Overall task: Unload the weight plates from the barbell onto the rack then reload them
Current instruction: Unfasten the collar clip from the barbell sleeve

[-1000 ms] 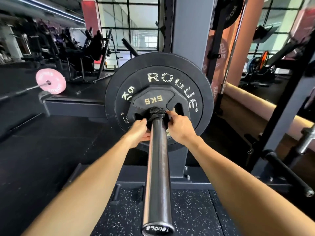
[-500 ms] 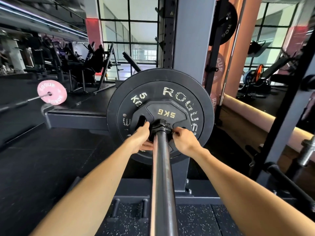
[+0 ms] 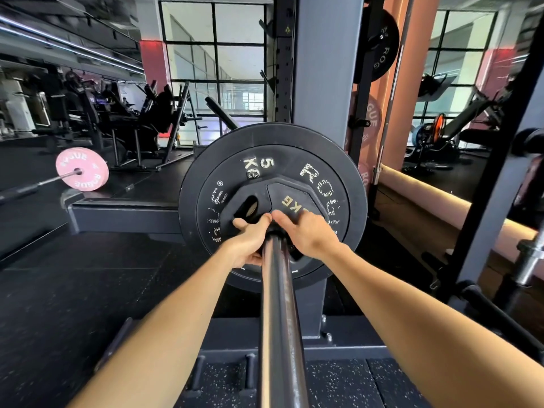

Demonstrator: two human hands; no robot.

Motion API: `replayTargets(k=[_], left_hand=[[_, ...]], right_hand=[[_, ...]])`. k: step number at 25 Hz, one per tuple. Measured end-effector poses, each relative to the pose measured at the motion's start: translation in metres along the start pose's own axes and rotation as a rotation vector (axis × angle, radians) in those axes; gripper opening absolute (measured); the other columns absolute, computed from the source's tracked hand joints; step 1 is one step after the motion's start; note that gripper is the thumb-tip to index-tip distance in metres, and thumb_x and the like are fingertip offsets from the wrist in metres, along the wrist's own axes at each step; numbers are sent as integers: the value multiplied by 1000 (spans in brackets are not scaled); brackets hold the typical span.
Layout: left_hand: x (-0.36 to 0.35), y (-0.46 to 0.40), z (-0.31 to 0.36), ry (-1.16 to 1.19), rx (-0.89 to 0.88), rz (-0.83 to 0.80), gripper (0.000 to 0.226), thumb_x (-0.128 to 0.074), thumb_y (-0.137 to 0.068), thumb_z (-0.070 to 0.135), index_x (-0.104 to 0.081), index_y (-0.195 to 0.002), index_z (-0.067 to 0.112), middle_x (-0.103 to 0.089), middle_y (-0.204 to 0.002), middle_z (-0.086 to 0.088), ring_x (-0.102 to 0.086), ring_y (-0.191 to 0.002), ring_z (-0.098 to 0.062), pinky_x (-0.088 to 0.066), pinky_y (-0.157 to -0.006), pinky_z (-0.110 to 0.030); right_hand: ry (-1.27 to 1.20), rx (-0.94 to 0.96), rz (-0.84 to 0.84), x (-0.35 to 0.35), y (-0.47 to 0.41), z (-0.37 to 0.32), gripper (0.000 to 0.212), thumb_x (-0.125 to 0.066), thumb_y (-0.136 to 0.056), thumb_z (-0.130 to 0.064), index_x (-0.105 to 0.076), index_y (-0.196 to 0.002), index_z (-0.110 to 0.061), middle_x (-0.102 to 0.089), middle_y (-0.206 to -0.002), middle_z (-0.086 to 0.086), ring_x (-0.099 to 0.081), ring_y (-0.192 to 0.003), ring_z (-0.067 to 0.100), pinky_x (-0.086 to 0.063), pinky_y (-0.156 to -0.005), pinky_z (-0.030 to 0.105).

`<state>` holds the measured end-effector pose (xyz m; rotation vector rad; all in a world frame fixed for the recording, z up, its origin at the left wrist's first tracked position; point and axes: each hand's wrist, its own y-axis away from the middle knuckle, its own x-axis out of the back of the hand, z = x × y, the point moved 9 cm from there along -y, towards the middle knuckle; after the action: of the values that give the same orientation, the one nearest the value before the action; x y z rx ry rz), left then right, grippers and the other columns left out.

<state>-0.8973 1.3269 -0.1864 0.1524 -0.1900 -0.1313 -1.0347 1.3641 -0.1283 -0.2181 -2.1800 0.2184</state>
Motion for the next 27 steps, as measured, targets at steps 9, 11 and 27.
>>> replayTargets(k=[9,11,27], left_hand=[[-2,-5,-3,-44,18,-19,43,-37,-94,61,-45,-98,19,-75,-97,-12,-72,-88,-28,-62,-68,-39],[-1,-7,-6,-14,43,-14,58,-44,-88,67,-47,-116,16,-74,-96,-10,-73,-85,-25,-61,-64,-35],[-4,-9,5,-1,-42,-87,29,-43,-95,52,-38,-88,25,-66,-52,9,-66,-58,-11,-59,-62,-31]], right_hand=[[257,-87,17,-8,-17,-24,51,-27,-103,-37,-59,-121,-2,-62,-124,15,-58,-116,33,-46,-92,35],[248,-31,3,-9,-18,-25,54,-25,-103,-38,-63,-113,0,-65,-115,18,-63,-107,35,-47,-89,35],[-88,43,-11,-4,-18,-7,41,-41,-96,-33,-50,-64,-10,-57,-45,8,-62,-36,30,-52,-41,30]])
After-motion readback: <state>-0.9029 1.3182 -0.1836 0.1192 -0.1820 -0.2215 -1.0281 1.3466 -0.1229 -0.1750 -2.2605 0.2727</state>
